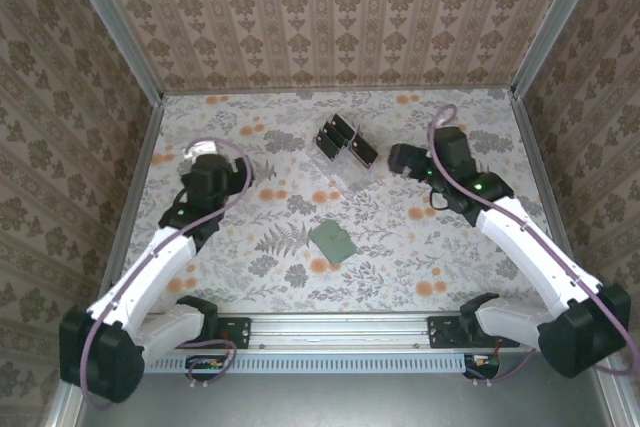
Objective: Put the credit cards into the card holder
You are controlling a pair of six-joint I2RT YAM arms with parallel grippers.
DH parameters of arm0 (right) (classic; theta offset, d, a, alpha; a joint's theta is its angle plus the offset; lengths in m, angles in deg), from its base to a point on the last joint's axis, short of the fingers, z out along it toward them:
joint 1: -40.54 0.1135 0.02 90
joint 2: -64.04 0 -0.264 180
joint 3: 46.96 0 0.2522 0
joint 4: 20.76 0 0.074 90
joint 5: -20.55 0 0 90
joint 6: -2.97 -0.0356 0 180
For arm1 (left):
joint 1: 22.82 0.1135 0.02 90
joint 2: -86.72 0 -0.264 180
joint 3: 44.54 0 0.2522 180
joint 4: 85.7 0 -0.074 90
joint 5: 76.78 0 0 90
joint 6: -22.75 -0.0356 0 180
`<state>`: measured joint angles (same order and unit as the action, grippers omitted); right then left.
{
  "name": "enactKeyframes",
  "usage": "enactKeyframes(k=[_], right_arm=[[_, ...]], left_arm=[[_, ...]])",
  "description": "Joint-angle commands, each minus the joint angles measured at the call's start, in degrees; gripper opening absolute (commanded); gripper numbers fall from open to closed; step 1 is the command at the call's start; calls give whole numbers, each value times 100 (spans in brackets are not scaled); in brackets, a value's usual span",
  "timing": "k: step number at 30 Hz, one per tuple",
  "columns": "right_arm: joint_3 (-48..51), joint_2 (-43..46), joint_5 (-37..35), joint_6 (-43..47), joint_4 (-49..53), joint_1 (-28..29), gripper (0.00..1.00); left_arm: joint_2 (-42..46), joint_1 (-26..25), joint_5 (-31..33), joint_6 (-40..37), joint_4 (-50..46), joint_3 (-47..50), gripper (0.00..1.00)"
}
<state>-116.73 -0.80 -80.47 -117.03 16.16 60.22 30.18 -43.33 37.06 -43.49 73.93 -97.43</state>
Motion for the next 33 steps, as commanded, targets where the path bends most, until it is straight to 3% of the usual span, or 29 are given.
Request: enactKeyframes(k=[1,5,14,18,20,22,24,27,29,33], right_arm=[[674,154,-932,644,-770,-382,100],[1327,-62,-1248,1123,-1767,-782,100],[1872,-1087,-1328,1986,-3641,-1142,100],[2206,-1631,-1375,2449,-4213,-1210,100],[2466,-1561,-1108,2532,-4659,-1290,100],[3103,-1532,-756,2845,-6245,-1349,100],[3336,-1669,-422,2761,-6795,-1548,100],[3813,-2473,-254,2768,-8619,-1652,100],[3341,-2218,-146,2694,-7244,-1679,100],[3296,-2311,96,2656,-7321,-1801,100]], left_arm=[[153,561,600,-1135,1503,763,100],[-395,1079,393,-1559,2106,1069,100],[-2416,1109,361,-2777,4911,1535,100],[-2965,1241,-283,-2962,5745,1630,100],[-2875,1356,-505,-2767,5260,1499,100],[-2952,1559,-833,-2635,5333,1498,100],[-3028,1677,-1060,-2565,5468,1543,100],[-3240,1709,-1173,-2627,6019,1736,100],[-3215,1772,-1307,-2555,5869,1704,100],[-3208,1824,-1409,-2532,5847,1685,100]])
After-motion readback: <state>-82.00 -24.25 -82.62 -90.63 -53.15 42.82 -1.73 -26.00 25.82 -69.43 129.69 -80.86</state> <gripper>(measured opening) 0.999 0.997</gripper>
